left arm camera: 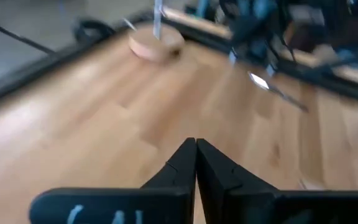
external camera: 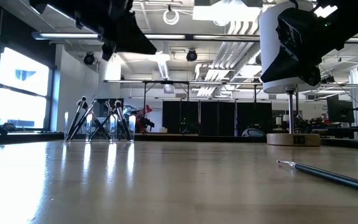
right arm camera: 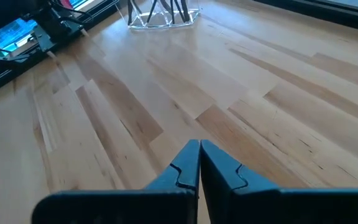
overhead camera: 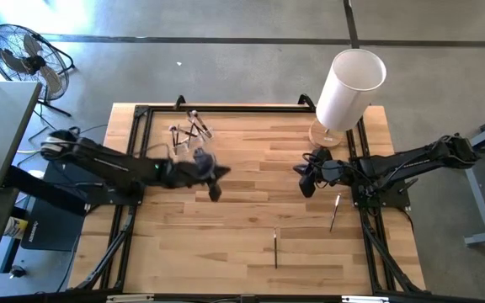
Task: Put items in baskets/containers
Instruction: Put the eyeshadow brush into the transparent organizer
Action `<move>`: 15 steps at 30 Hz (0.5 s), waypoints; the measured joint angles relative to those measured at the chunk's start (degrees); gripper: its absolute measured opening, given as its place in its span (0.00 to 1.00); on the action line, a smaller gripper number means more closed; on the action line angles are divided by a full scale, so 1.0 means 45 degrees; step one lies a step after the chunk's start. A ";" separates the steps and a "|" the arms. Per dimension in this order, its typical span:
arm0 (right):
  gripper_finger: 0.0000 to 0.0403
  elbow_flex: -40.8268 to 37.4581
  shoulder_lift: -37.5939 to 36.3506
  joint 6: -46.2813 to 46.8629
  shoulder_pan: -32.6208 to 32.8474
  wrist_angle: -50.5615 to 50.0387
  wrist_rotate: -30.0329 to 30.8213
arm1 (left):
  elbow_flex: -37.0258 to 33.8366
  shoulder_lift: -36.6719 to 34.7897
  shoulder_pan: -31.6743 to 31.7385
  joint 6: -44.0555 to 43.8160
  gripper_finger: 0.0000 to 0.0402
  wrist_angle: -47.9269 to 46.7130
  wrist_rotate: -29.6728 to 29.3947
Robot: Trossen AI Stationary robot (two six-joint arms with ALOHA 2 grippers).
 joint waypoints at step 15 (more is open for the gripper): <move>0.00 0.0991 0.0000 0.6241 0.1192 -0.6189 -0.0564 | -0.0005 0.1465 -0.0816 -0.0979 0.01 -0.0938 0.2541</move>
